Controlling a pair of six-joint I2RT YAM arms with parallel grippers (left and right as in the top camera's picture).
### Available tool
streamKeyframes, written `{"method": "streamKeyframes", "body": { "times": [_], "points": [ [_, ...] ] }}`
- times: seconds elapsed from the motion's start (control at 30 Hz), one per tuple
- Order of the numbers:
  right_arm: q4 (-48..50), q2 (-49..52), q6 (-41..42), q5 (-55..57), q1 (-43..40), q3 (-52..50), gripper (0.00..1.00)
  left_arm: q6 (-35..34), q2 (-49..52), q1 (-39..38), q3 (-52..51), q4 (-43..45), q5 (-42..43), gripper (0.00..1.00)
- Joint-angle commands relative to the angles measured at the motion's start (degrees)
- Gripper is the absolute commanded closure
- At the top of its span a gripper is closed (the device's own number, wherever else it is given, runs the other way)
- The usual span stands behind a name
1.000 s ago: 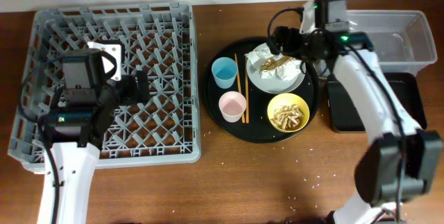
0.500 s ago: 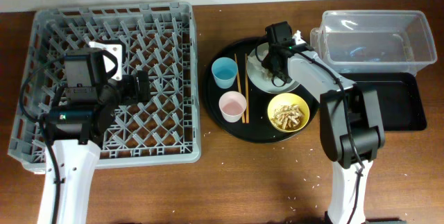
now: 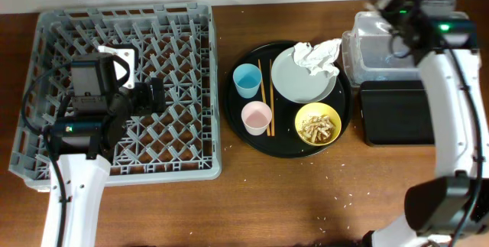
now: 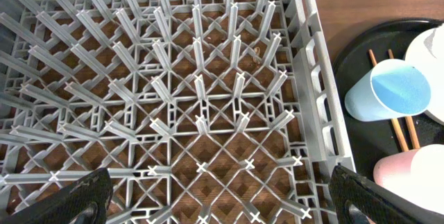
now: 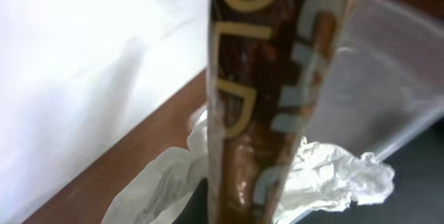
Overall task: Sort waste into correct bins and load items into the dishwasher rack
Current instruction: 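Grasp the tissue and wrapper with the right gripper, drop into clear bin, then grasp the yellow bowl with the right gripper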
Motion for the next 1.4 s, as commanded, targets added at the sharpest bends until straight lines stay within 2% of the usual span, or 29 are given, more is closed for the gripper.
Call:
{"method": "streamKeyframes", "body": {
  "times": [0.0, 0.03, 0.07, 0.1, 0.13, 0.17, 0.2, 0.3, 0.33, 0.4, 0.43, 0.5, 0.57, 0.63, 0.77, 0.97, 1.0, 1.07, 1.1, 1.23, 1.3, 1.37],
  "points": [
    [3.15, 9.53, 2.27, 1.07, -4.68, -1.46, 0.96, 0.26, 0.28, -0.26, 1.09, 0.07, 0.22, 0.01],
    [4.98, 12.87, 2.25, 0.90, -5.57, -1.46, 0.92, 0.26, 0.28, -0.26, 1.09, 0.07, 0.22, 0.01],
    [6.12, 14.99, 2.19, 0.48, -5.73, -1.46, 0.67, 0.26, 0.28, -0.26, 1.09, 0.07, 0.22, 0.01],
    [6.62, 16.48, 1.55, 0.48, -5.73, -1.46, 0.34, 0.26, 0.28, -0.26, 1.09, 0.07, 0.22, 0.01],
    [6.34, 17.00, 1.53, -0.46, -5.66, -1.46, 0.06, 0.26, 0.28, -0.26, 1.09, 0.07, 0.22, 0.01],
    [6.45, 16.72, -0.26, -3.34, -5.68, -1.38, 0.00, 0.26, 0.28, -0.26, 1.09, 0.07, 0.22, 0.01],
    [6.62, 15.37, -5.75, -10.54, -5.64, -0.37, 0.01, 0.26, 0.28, -0.26, 1.09, 0.07, 0.22, 0.01],
    [5.46, 11.34, -13.51, -20.13, -2.82, 1.99, 0.01, 0.26, 0.28, -0.26, 1.09, 0.07, 0.22, 0.01],
    [4.83, 10.43, -16.37, -20.59, -1.11, 2.12, 0.00, 0.26, 0.28, -0.26, 1.09, 0.07, 0.20, 0.01],
    [0.85, 10.05, -27.23, -19.19, 6.38, 1.97, 0.02, 0.26, 0.28, -0.26, 1.09, 0.07, 0.20, 0.01],
    [-0.74, 10.82, -28.92, -15.96, 9.14, 1.77, 0.03, 0.26, 0.28, -0.28, 1.09, 0.07, 0.22, 0.01],
    [-2.95, 14.08, -28.89, -7.76, 13.79, 1.55, 0.08, 0.26, 0.28, -0.26, 1.09, 0.07, 0.22, 0.01],
    [-4.09, 18.08, -28.89, -5.05, 16.24, 1.51, 0.15, 0.26, 0.28, -0.26, 1.09, 0.07, 0.22, 0.01],
    [-4.09, 21.51, -28.89, -3.96, 16.85, 1.51, 0.19, 0.26, 0.28, -0.26, 1.09, 0.07, 0.22, 0.01],
    [-4.26, 27.91, -32.00, -3.56, 16.85, 1.51, 0.21, 0.26, 0.28, -0.26, 1.09, 0.07, 0.22, 0.01],
    [-2.75, 32.30, -32.76, -3.34, 16.85, 1.36, 0.30, 0.26, 0.28, -0.26, 1.09, 0.07, 0.22, 0.01],
    [-2.71, 32.92, -32.74, -3.37, 16.85, 1.36, 0.34, 0.26, 0.28, -0.26, 1.09, 0.07, 0.22, 0.01],
    [-2.86, 33.53, -32.72, -3.37, 16.85, 1.36, 0.80, 0.26, 0.28, -0.26, 1.09, 0.07, 0.22, 0.01],
    [-2.91, 33.53, -32.70, -3.37, 16.85, 1.36, 0.96, 0.26, 0.28, -0.26, 1.09, 0.07, 0.22, 0.01],
    [-5.86, 29.92, -30.56, -3.39, 16.76, 4.02, 0.96, 0.26, 0.28, -0.26, 1.09, 0.07, 0.22, 0.01],
    [-11.61, 24.55, -24.46, -3.58, 15.98, 10.25, 0.96, 0.26, 0.28, -0.26, 1.09, 0.07, 0.22, 0.01],
    [-15.34, 19.37, -22.91, -3.56, 14.43, 15.23, 0.96, 0.26, 0.28, -0.26, 1.09, 0.07, 0.22, 0.01]
  ]
}}
